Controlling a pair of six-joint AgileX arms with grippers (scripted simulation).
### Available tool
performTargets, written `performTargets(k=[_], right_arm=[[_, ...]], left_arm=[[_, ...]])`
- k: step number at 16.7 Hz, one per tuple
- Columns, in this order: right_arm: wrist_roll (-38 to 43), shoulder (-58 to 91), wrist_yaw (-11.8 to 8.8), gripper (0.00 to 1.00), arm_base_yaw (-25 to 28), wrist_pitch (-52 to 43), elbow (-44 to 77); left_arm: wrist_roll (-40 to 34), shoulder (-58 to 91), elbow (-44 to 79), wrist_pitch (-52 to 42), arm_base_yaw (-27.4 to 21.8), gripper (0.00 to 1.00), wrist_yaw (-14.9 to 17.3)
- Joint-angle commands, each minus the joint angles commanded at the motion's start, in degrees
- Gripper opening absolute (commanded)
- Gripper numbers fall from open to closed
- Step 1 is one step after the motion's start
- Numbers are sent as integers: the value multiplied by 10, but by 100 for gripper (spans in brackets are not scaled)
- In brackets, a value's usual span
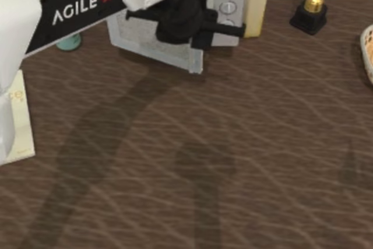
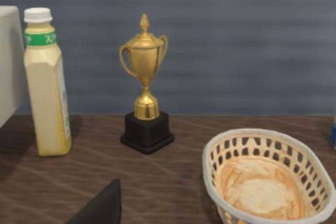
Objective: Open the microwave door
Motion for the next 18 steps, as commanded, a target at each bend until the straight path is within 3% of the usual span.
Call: performTargets(k=[7, 14, 18], right_arm=[[0, 0, 0, 100, 0, 0, 0], [0, 0, 0, 100, 0, 0, 0], [0, 0, 0, 100, 0, 0, 0]], left_arm=[[-1, 1, -4, 1, -4, 0, 4], [67, -53, -81, 37, 14, 0, 38], [69, -54, -84, 37, 14, 0, 39]])
